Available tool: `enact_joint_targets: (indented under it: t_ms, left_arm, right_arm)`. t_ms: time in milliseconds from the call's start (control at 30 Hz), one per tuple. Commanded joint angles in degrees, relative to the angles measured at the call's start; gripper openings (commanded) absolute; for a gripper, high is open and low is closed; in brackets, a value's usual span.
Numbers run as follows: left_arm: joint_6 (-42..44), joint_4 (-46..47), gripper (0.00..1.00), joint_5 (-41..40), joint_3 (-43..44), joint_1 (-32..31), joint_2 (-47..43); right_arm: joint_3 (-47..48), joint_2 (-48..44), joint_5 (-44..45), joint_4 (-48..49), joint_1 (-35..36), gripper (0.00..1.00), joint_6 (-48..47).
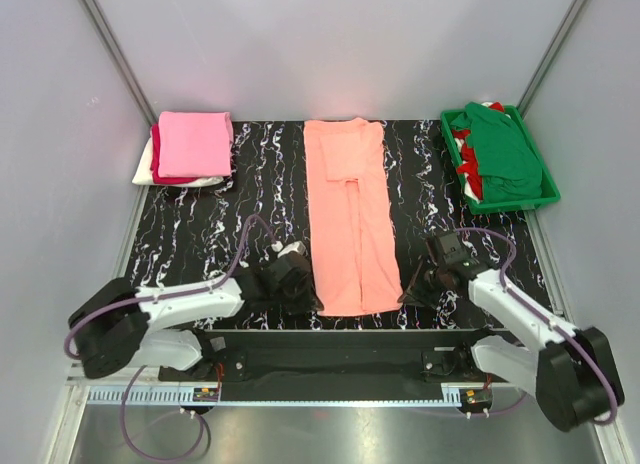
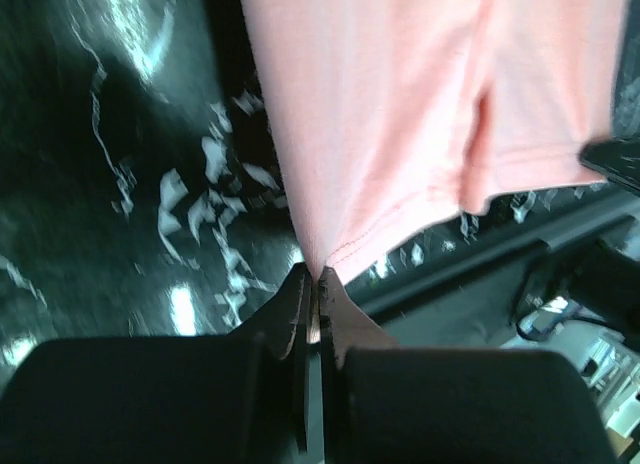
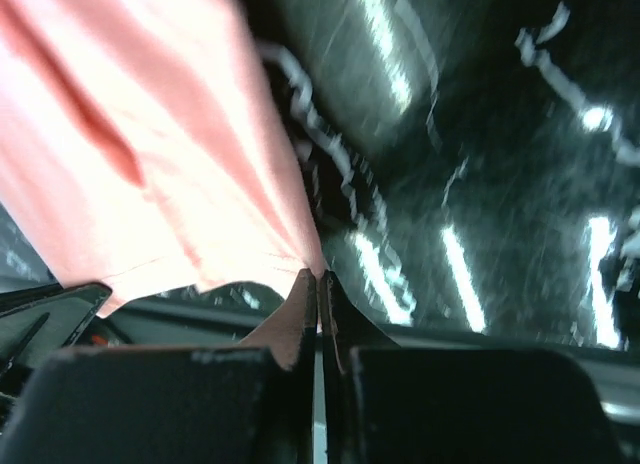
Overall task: Fold and stack the t-shirts
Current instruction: Fold the tshirt
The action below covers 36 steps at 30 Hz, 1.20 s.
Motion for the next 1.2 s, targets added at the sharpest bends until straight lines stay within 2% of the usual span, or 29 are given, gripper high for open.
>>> enact_joint_targets:
  t_ms: [0,200,367,533,667,733,833,1167]
  left_arm:
    - [-2.96,-8.27,0.0,-4.54,3.16,-3.24,-6.93]
    - [-5.78,-15.66,0.0,-6.13,4.31,-5.36,-13.79]
    - [-3.86,-22.85,0.0,-8.85,10.89,-5.19,-16.53]
    - [3.52,-28.14,0.02,-10.0,19.41,-0.8,-13.29]
    - [10.28,-28.5,0.04,-6.93,25.91,7.0,-8.2]
    - [13.53,-27.8,0.04,-3.51,28.81,11.22,-4.78]
    - [16.97,-27.18,0.04,-1.31,32.07,15.98,-0.64]
    - [27.6,-27.71,0.01,7.31,47.63,26.09,21.05]
  right_arm:
    - [2.65,-7.04,2.69,-8.85,2.82,0.0,3.56]
    - [4.31,-13.56,2.44,-14.66,5.19,0.0,6.21]
    - [11.58,-13.75,5.15,-16.78,5.37,0.0,5.78]
    - [25.02,-3.92,10.51,-16.6,5.28,0.0,1.12]
    - [34.45,4.61,17.1,-16.78,5.11,0.0,-3.61]
    - [39.0,11.53,17.9,-15.73,5.02,0.0,-5.55]
    - [44.28,16.91,18.52,-13.98,4.23,0.0,-7.32]
    - [58.36,37.65,16.68,-12.12,-0.95,0.0,-10.92]
